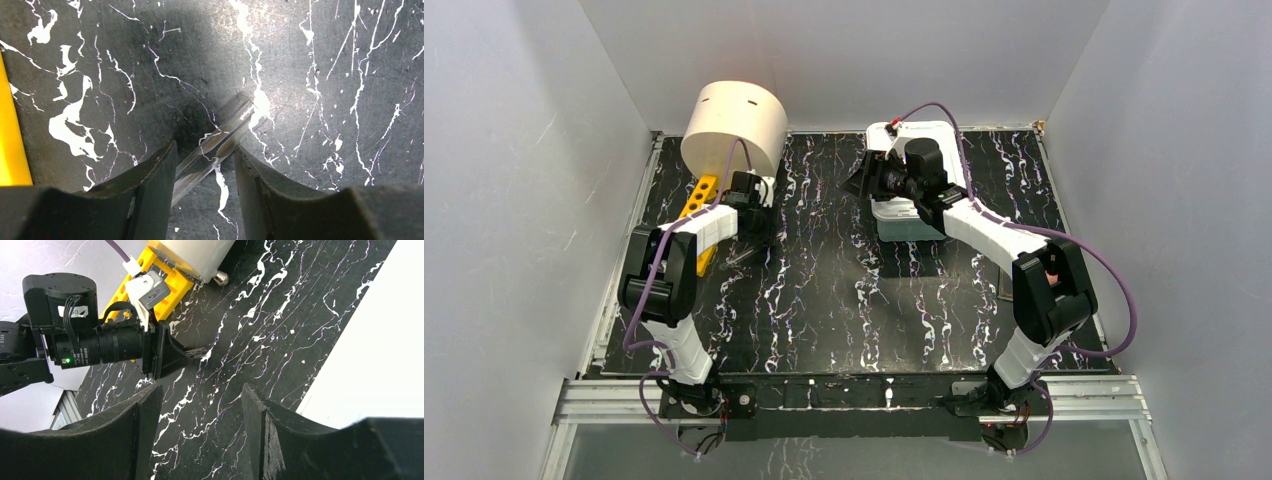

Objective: Organize the chemistry lab equipment

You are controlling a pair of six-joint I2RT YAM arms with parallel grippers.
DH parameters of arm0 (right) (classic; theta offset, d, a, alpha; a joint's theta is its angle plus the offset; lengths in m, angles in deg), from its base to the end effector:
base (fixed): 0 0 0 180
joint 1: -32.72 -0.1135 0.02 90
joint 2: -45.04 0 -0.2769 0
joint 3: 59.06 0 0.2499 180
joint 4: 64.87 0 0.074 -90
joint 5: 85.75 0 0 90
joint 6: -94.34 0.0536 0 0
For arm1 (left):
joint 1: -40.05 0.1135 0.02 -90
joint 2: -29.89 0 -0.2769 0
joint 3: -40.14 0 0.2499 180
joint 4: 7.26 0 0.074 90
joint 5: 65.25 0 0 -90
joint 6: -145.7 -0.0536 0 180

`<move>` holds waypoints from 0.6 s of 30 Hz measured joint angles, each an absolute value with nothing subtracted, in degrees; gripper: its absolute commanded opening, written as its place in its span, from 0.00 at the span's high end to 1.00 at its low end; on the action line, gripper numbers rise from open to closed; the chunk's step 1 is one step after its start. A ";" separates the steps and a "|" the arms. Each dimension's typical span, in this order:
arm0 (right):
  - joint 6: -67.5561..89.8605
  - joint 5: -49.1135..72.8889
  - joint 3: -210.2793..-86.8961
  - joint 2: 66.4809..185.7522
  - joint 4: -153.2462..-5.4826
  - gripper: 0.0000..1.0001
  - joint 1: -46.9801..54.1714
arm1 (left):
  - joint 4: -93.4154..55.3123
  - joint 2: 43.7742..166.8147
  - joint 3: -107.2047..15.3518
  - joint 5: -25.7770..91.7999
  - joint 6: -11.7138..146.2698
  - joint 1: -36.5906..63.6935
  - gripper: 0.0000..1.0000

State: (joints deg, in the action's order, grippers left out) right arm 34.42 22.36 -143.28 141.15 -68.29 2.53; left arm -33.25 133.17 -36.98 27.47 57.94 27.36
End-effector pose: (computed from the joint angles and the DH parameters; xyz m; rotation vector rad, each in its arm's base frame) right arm 0.3499 0.2229 0.3043 -0.2374 1.9364 1.0088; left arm 0.3762 -0.0873 0.1721 0.2467 2.4751 -0.1693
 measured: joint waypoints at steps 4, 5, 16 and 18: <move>34.60 22.20 -142.51 141.11 -68.14 0.33 2.53 | -34.28 133.17 -37.22 26.66 59.32 26.27 0.59; 34.75 22.16 -142.38 141.11 -68.35 0.33 2.53 | -34.61 133.13 -37.24 26.38 59.62 25.81 0.59; 35.58 22.14 -141.38 140.93 -68.33 0.33 2.53 | -38.70 132.19 -37.31 26.71 58.99 22.12 0.33; 35.60 22.07 -141.11 140.69 -68.27 0.33 2.53 | -40.49 131.67 -37.24 26.88 57.15 21.90 0.27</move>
